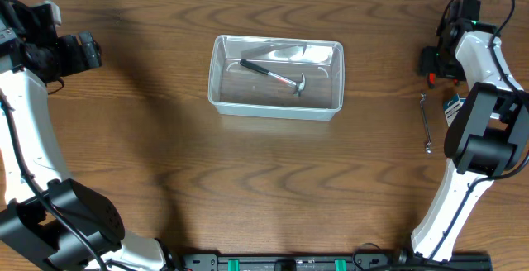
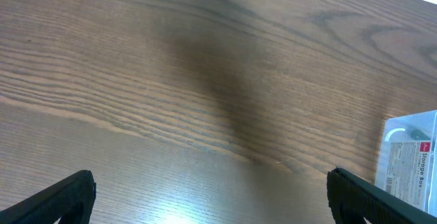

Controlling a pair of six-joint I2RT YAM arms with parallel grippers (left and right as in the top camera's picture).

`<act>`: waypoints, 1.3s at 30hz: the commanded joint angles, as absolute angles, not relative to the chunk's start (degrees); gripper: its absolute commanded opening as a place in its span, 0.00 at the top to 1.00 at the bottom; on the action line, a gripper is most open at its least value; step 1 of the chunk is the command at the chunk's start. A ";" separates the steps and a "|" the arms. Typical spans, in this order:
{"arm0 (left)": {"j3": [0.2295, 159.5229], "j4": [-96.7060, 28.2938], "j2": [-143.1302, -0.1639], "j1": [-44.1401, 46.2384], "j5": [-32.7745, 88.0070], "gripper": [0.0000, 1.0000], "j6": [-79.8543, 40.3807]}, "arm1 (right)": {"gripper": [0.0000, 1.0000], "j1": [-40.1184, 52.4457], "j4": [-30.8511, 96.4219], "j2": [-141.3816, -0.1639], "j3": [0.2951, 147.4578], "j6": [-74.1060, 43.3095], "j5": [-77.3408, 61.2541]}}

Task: Pack container
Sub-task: 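Move the right gripper back and lower onto the red-handled pliers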

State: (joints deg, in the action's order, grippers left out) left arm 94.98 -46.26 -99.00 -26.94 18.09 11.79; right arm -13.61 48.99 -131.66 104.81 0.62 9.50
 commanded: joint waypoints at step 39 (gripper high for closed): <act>95.79 -46.41 -99.02 -26.92 18.81 0.02 11.46 | 0.46 -14.17 50.50 -133.43 104.88 -0.84 7.05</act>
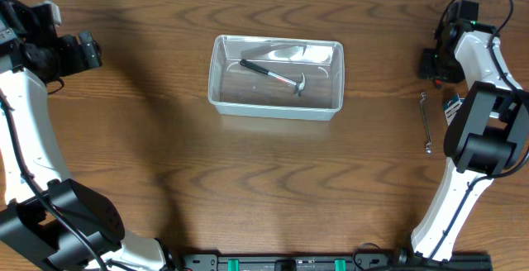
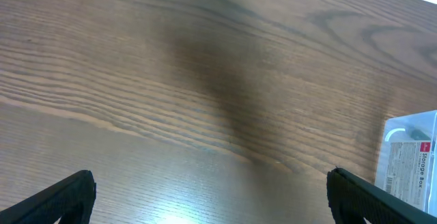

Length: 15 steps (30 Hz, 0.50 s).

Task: Pack container
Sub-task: 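Move the right gripper back and lower onto the red-handled pliers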

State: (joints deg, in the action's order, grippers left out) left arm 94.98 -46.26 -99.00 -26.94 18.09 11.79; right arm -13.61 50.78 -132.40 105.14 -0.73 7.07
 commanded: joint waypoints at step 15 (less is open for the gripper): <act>95.81 -46.41 -99.02 -26.92 18.83 0.02 11.46 | 0.47 -14.57 48.71 -136.79 104.88 -0.82 7.03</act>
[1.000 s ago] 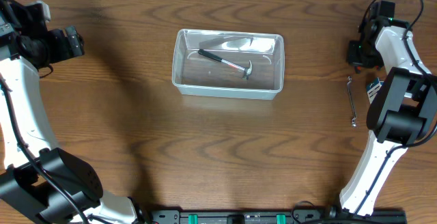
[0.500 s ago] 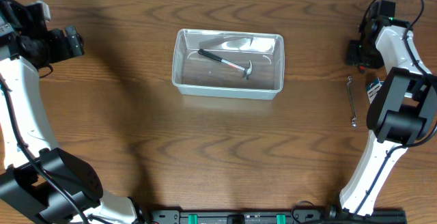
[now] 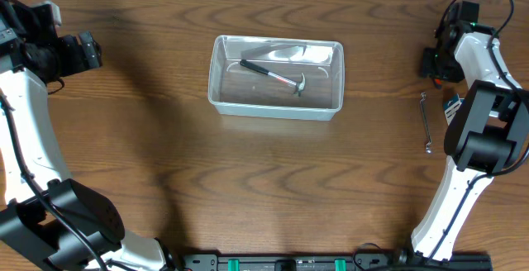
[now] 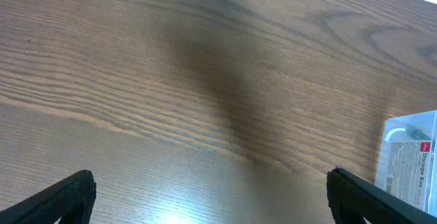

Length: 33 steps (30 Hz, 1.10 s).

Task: Pack container
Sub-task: 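Move the right gripper back and lower onto the red-handled pliers, then grasp the pliers with the right gripper and carry toward container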

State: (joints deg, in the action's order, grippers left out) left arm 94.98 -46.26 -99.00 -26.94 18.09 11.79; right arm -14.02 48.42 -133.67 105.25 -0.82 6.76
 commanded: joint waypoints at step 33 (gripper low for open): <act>95.79 -46.44 -99.02 -26.92 18.83 0.02 11.46 | 0.99 -4.23 64.93 -133.27 146.10 6.35 -2.57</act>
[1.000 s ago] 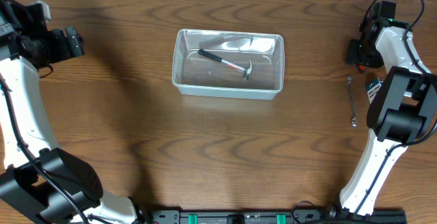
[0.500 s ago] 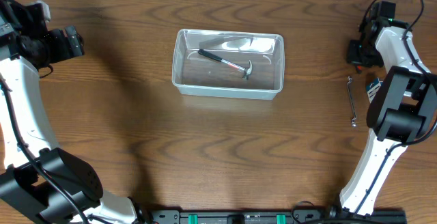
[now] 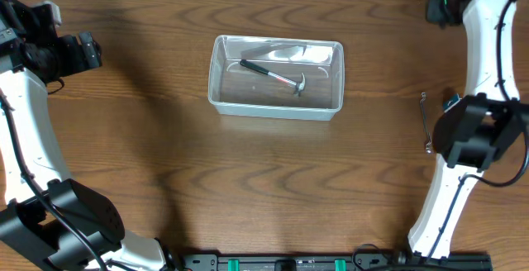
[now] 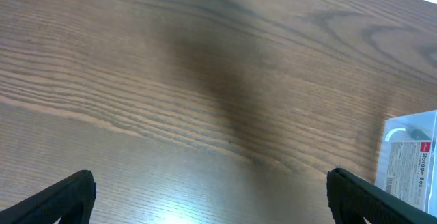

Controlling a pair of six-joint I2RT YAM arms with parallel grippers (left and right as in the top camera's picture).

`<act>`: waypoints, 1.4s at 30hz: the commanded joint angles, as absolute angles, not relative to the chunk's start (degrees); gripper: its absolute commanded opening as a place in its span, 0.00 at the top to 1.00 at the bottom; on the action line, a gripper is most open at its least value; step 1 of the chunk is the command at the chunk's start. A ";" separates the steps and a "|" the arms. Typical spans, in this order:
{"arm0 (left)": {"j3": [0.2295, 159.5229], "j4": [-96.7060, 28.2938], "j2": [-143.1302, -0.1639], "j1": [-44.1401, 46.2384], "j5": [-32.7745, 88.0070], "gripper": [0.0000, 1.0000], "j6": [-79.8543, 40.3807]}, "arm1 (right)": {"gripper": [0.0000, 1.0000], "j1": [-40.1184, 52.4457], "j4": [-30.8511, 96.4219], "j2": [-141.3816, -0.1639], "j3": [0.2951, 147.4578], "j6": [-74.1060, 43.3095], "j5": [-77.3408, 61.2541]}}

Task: Pack container
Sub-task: 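Grasp the pliers with the right gripper and carry toward container, then release the pliers into the container and withdraw the right gripper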

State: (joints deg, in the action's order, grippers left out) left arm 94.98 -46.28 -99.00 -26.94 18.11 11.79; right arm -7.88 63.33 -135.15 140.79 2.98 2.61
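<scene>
A clear plastic container (image 3: pixel 277 77) sits at the table's middle back, with a small hammer (image 3: pixel 271 73) lying in it. Its labelled corner (image 4: pixel 410 157) shows at the right of the left wrist view. A slim wrench (image 3: pixel 426 123) lies on the wood at the right. My left gripper (image 4: pixel 212 198) is open over bare table at the far left (image 3: pixel 89 52), with nothing between its fingers. My right gripper (image 3: pixel 438 5) is up at the far right corner, well beyond the wrench; its jaws are too small and dark to read.
A small blue and white item (image 3: pixel 450 103) lies beside the wrench, partly under the right arm (image 3: pixel 483 64). The table's far edge runs just behind the right gripper. Open wood lies in front of the container.
My right gripper has moved from just beyond the wrench's far end to the table's far right corner. The left arm, container, hammer and wrench have not moved.
At all three earlier moments my right gripper hung near the right edge just beyond the wrench, shifting only slightly, while my left gripper stayed open over bare wood at the far left. The hammer lay in the container throughout. Now the right gripper is at the far corner.
</scene>
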 commanded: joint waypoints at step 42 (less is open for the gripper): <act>95.79 -46.41 -99.02 -26.92 18.83 0.02 11.46 | 0.99 31.16 70.63 -133.29 117.27 13.34 2.52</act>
